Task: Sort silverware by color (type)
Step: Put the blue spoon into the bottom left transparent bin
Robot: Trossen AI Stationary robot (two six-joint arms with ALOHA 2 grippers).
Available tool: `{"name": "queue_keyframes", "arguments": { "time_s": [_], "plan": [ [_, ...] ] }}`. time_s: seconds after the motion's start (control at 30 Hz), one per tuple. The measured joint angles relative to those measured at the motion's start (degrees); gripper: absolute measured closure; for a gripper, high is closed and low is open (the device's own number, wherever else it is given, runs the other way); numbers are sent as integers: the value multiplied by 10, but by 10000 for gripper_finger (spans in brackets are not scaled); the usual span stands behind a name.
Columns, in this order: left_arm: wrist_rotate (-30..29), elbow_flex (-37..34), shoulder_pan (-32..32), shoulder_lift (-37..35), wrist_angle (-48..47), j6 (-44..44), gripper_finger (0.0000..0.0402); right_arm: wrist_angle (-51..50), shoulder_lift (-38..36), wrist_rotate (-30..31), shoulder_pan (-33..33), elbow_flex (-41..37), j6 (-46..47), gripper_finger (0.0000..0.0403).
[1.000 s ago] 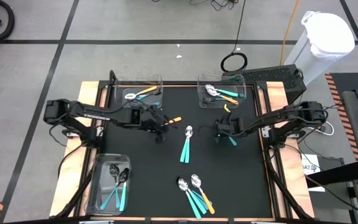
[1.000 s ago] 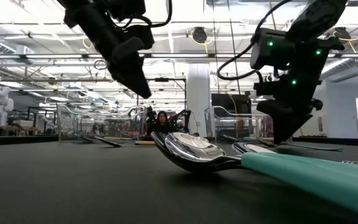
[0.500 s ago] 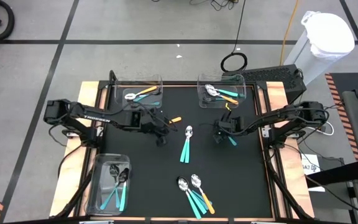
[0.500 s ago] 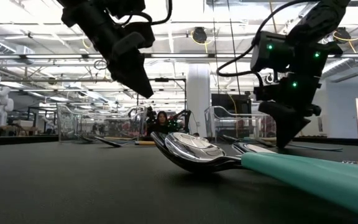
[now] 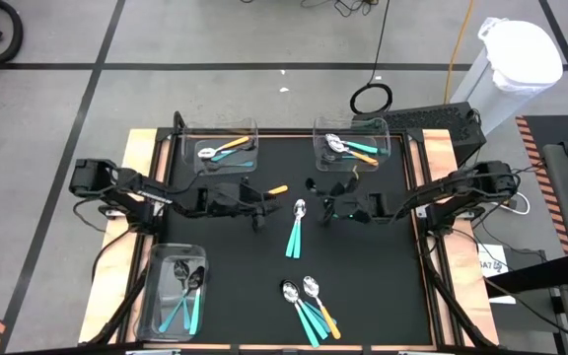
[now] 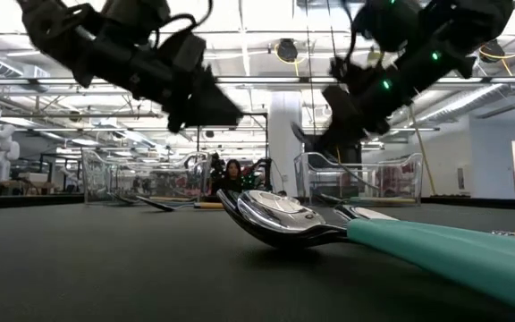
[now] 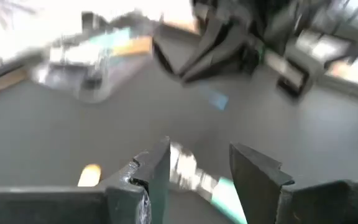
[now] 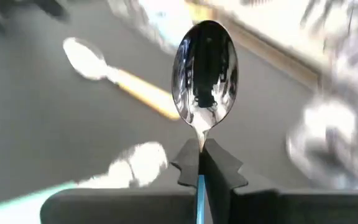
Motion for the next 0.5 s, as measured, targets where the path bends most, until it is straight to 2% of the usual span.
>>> {"name": "queue_keyframes", "arguments": {
  "time_s": [0.13,0.3,0.5],
  "plan": [
    [-24,-12,1,1,113,9,239,92,0,13,14,1,-113,402],
    [-35,-12,2,1,189,55,239,131,0,41,20,1,-187,402],
    [-34,8,16,10,183,54,225,155,0,41,24,1,-210,403]
  ]
}}
